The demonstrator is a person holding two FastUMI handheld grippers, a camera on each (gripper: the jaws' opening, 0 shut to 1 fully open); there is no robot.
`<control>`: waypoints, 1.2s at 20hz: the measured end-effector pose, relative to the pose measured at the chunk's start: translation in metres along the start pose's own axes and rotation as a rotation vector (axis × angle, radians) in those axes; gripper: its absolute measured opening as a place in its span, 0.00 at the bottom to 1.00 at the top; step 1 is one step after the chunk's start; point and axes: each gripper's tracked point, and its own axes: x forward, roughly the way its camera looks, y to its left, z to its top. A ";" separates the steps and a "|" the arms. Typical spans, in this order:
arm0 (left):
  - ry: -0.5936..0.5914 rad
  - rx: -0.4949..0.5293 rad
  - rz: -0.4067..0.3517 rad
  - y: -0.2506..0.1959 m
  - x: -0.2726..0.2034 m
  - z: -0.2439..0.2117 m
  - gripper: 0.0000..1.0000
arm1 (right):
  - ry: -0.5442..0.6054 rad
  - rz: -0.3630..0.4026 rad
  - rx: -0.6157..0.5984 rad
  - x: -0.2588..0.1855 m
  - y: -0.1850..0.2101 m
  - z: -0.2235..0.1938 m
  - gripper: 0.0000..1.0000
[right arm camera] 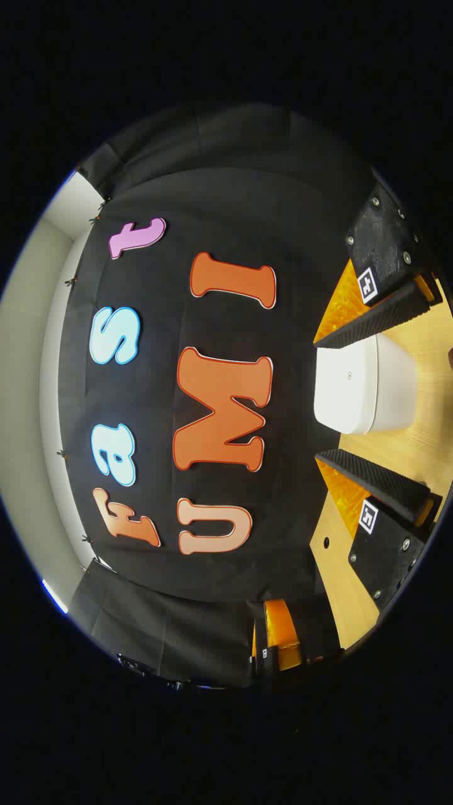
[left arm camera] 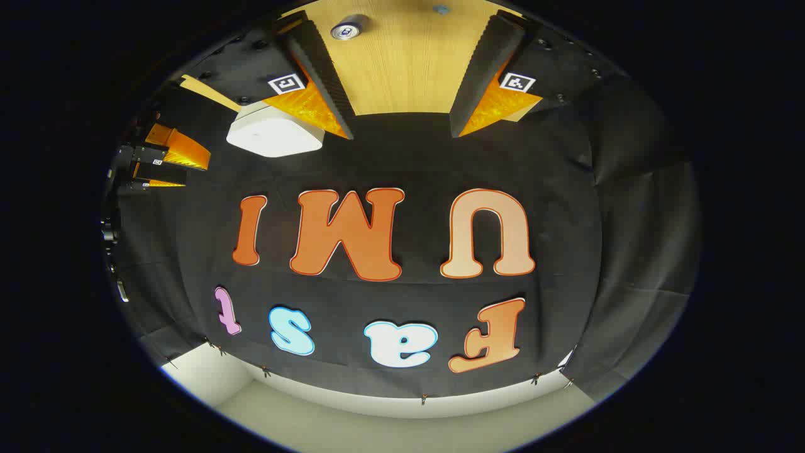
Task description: Press the lid of the desktop garbage bin to open it, pick up the crumpled paper on the desktop and throw it into the bin, then pick up the pop can on the desktop and drop it into the bin, and finally close the garbage bin lid.
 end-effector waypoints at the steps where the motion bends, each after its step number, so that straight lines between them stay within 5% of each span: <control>1: -0.001 -0.006 0.005 0.000 0.003 -0.001 0.97 | 0.006 0.008 0.005 0.005 -0.001 -0.001 0.97; 19: 0.011 0.040 0.203 0.043 0.005 -0.005 0.96 | 0.064 0.147 0.031 0.058 -0.011 -0.024 0.97; 24: 0.026 0.055 0.173 0.030 0.015 -0.014 0.97 | 0.106 0.129 0.033 0.067 -0.019 -0.032 0.96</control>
